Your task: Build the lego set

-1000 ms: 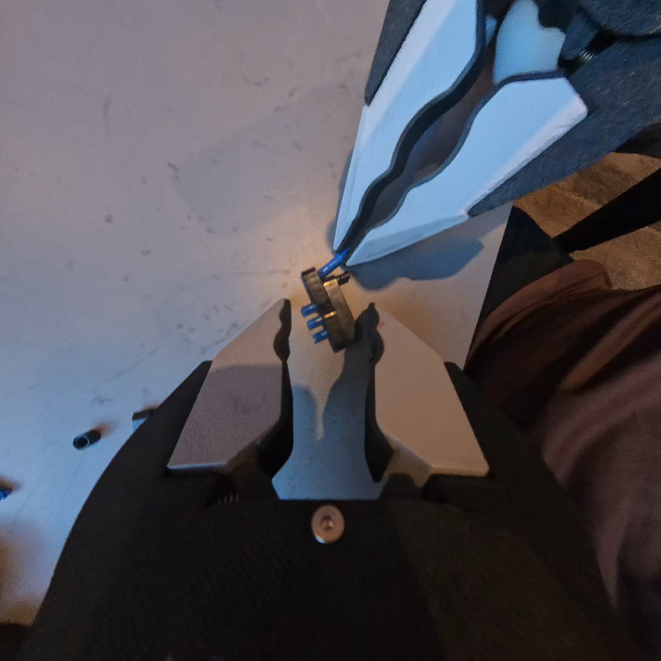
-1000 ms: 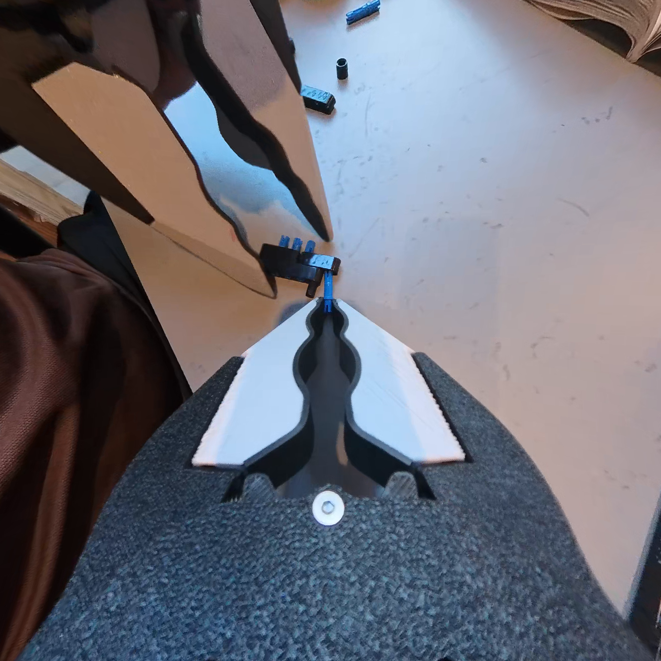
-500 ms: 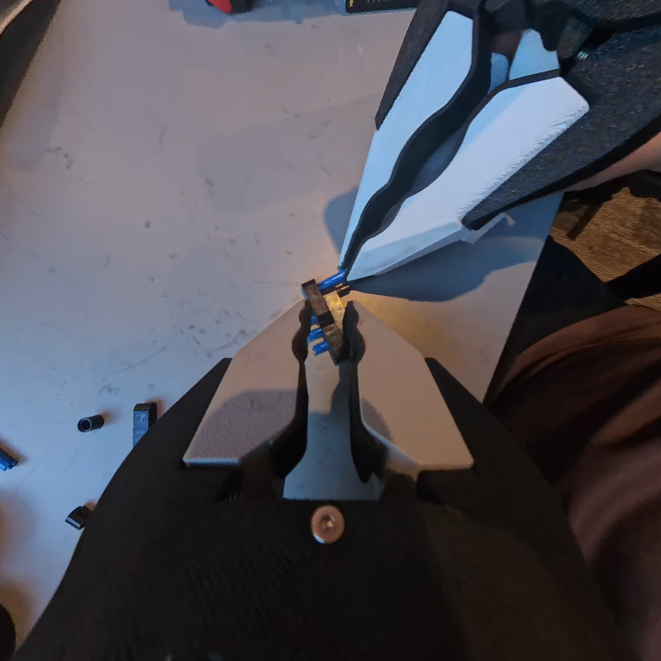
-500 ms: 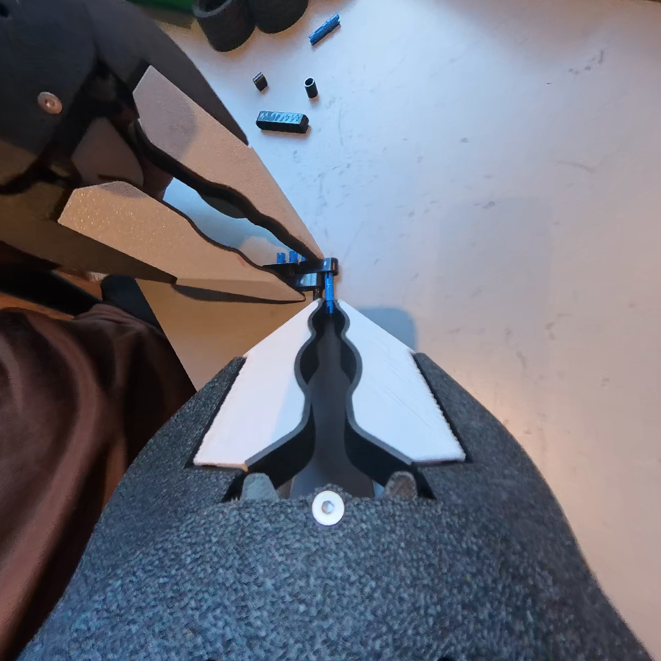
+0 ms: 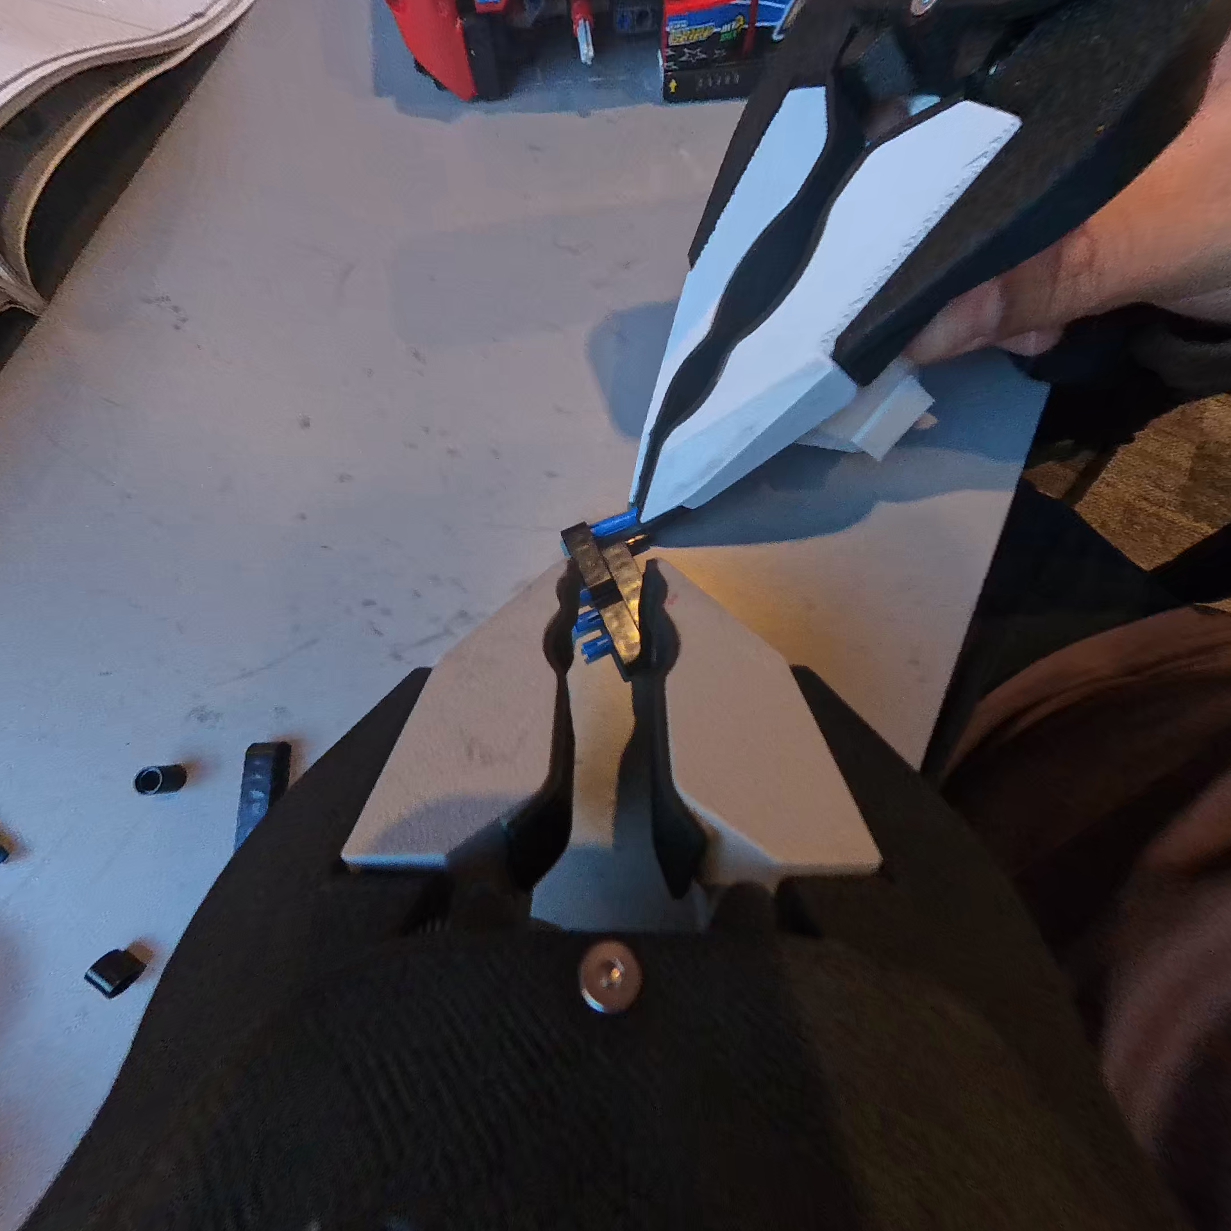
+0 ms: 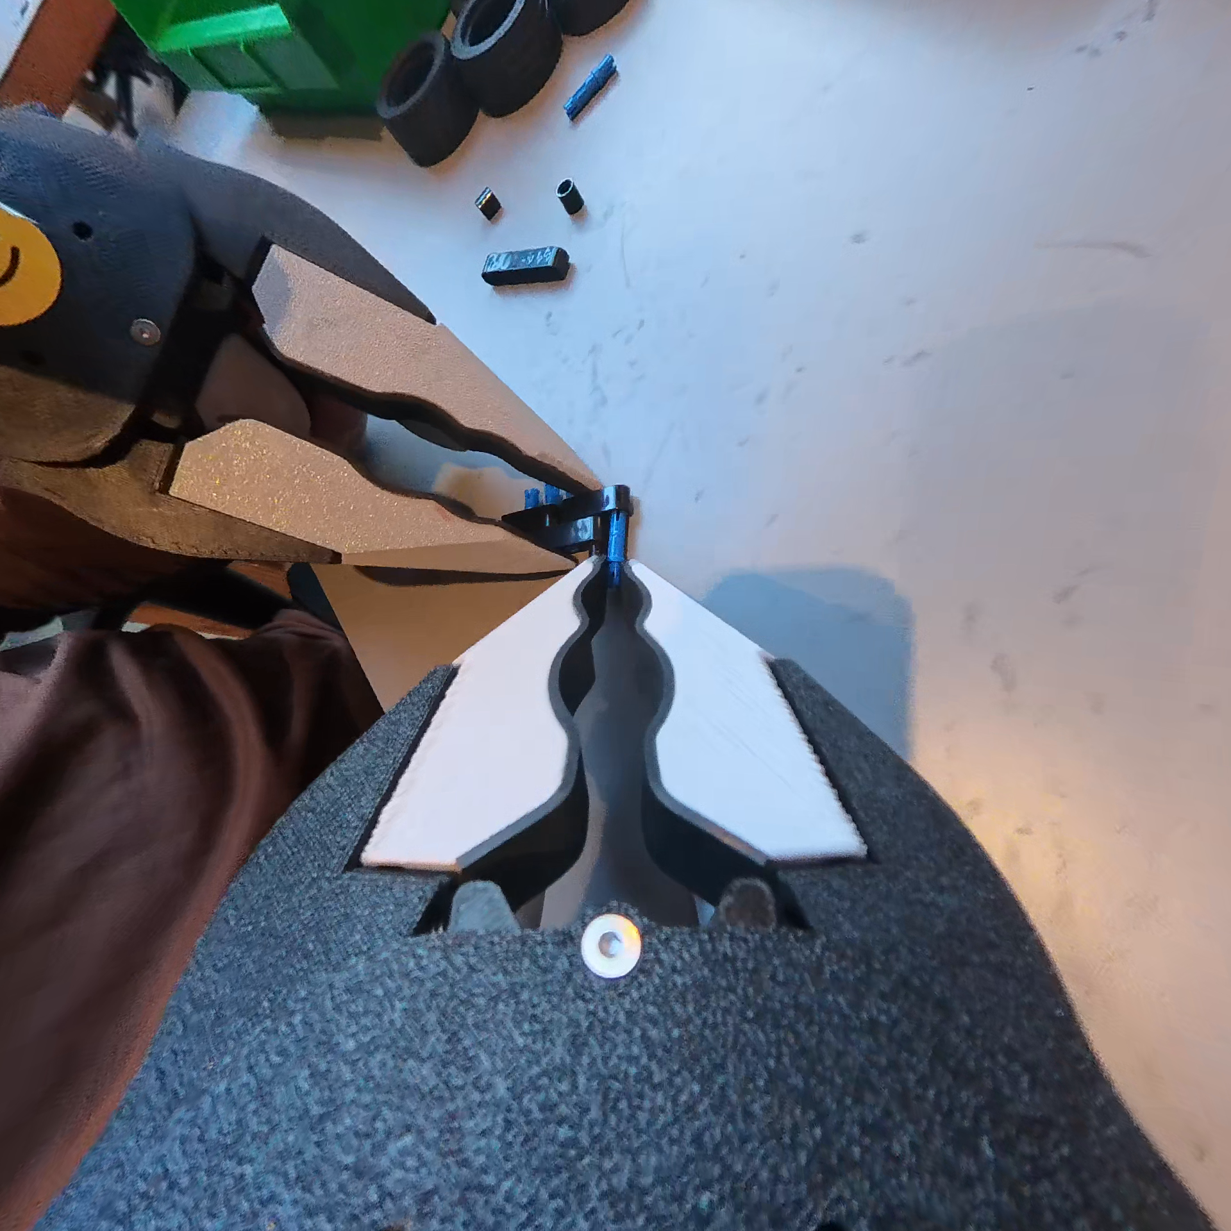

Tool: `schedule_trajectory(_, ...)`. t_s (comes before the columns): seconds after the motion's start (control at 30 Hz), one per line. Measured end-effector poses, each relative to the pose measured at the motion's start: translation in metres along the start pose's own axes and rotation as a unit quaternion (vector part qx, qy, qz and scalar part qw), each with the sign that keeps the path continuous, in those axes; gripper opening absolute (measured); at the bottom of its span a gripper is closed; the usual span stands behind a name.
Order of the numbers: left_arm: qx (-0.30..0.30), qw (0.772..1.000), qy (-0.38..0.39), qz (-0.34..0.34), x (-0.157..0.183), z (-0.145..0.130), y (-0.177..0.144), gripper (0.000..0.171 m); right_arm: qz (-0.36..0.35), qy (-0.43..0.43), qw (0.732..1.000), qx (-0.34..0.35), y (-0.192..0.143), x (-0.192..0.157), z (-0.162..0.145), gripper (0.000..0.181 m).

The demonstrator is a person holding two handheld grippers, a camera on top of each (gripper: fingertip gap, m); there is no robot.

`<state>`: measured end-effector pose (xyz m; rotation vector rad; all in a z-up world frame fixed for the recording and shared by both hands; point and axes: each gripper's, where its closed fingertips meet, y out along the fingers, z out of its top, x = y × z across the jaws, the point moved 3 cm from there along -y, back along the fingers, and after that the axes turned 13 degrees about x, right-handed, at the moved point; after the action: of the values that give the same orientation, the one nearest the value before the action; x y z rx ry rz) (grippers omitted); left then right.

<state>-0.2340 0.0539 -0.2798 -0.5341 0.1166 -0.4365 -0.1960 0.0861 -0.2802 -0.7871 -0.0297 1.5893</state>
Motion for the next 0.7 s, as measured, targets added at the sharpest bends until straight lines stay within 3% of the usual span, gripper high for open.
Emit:
schedule_trajectory(0.4, 0.000, 0.999, 0.020, -0.033, -0.0044, -0.0008, -0.0012, 0.017, -0.001, -0.169, 0.985, -0.023, 0.0034, -0.0018, 0.0027, 0.002)
schedule_trajectory(0.6, 0.003, 0.997, 0.051, -0.055, -0.0045, -0.0014, -0.0031, 0.017, 0.005, -0.216, 0.976, -0.033, 0.0041, -0.0035, 0.0015, 0.002)
schedule_trajectory(0.7, 0.004, 0.996, 0.058, -0.066, -0.0045, -0.0020, -0.0042, 0.016, 0.022, -0.189, 0.981, -0.036, 0.0049, -0.0032, 0.0018, 0.002)
